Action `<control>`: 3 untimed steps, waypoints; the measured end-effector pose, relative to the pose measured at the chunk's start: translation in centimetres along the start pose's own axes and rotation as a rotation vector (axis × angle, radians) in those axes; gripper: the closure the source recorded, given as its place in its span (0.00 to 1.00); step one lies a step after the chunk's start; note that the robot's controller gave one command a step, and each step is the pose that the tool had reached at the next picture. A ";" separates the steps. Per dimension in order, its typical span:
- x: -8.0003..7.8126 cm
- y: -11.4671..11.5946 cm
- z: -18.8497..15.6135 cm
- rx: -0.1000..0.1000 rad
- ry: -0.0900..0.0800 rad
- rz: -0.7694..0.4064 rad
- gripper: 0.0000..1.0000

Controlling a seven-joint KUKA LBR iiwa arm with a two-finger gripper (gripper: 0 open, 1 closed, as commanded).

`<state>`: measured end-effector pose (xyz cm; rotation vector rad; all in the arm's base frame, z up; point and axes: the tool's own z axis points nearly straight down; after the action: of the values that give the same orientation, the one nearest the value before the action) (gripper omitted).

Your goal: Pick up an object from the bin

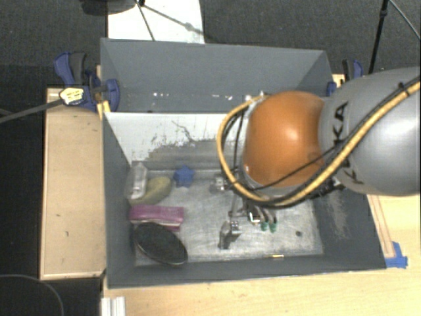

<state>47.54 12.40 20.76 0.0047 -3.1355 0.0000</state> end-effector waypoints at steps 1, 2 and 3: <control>-6.1 5.3 6.4 -0.003 -0.008 0.020 0.00; -5.5 6.0 12.1 -0.006 -0.014 0.112 0.00; -5.8 5.9 12.1 -0.006 -0.022 0.120 1.00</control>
Offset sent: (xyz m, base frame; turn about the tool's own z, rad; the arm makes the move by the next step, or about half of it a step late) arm 0.0598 0.0498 -0.0616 0.0236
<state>53.22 18.27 8.60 -0.1842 -3.1524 -0.0088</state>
